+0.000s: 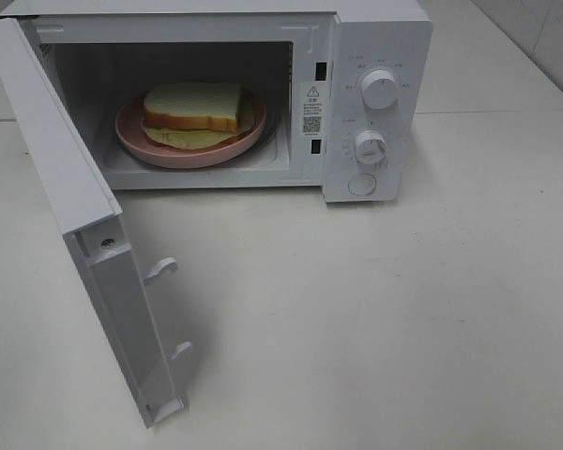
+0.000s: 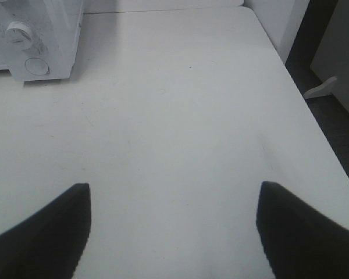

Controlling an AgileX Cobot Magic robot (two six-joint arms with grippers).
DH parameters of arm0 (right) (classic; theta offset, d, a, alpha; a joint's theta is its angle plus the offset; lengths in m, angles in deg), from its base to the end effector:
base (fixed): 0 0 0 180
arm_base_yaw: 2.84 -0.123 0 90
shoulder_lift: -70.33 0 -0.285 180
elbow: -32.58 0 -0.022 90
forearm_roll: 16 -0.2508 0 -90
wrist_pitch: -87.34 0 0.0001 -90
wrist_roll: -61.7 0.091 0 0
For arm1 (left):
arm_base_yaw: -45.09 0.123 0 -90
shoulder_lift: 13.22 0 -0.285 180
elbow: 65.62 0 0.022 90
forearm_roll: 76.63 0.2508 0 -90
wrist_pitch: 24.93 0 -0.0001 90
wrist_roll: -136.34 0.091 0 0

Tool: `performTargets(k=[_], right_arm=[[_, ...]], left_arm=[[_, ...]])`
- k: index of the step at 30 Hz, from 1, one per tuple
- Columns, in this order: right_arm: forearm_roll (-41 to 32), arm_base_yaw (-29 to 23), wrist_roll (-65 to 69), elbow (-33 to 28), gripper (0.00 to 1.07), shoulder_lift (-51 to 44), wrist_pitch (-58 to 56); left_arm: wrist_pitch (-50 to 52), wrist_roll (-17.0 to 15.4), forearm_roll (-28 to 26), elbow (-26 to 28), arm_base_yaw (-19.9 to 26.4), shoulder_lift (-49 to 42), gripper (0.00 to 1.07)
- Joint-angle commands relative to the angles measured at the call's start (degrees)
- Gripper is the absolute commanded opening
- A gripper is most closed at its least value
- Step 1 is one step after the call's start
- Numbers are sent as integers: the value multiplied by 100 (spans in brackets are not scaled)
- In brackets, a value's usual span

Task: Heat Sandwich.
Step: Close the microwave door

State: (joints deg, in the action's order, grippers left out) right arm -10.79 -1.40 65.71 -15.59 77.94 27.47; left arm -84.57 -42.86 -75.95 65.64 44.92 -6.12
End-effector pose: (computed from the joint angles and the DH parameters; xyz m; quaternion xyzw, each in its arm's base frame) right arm -0.0059 -0.0070 0.2808 0.0418 0.8445 -0.0335 0.5328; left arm -0.0055 0.0009 0.2780 0.0070 0.8456 0.0089 0.5337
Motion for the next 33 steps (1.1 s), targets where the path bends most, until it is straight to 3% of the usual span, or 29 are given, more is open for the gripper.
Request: performTargets(k=[1,25,33], right_arm=[[-11,29,-46,-6,76,-166,52],[-11,29,-46,-6,76,-166,52],[-11,29,-46,-6,76,-166,52]], left_arm=[[34,-23,-11,-17,6,-80,59],[86,11,-103,29,6,52,59],[1312,-29,-126,298,6,710,59]])
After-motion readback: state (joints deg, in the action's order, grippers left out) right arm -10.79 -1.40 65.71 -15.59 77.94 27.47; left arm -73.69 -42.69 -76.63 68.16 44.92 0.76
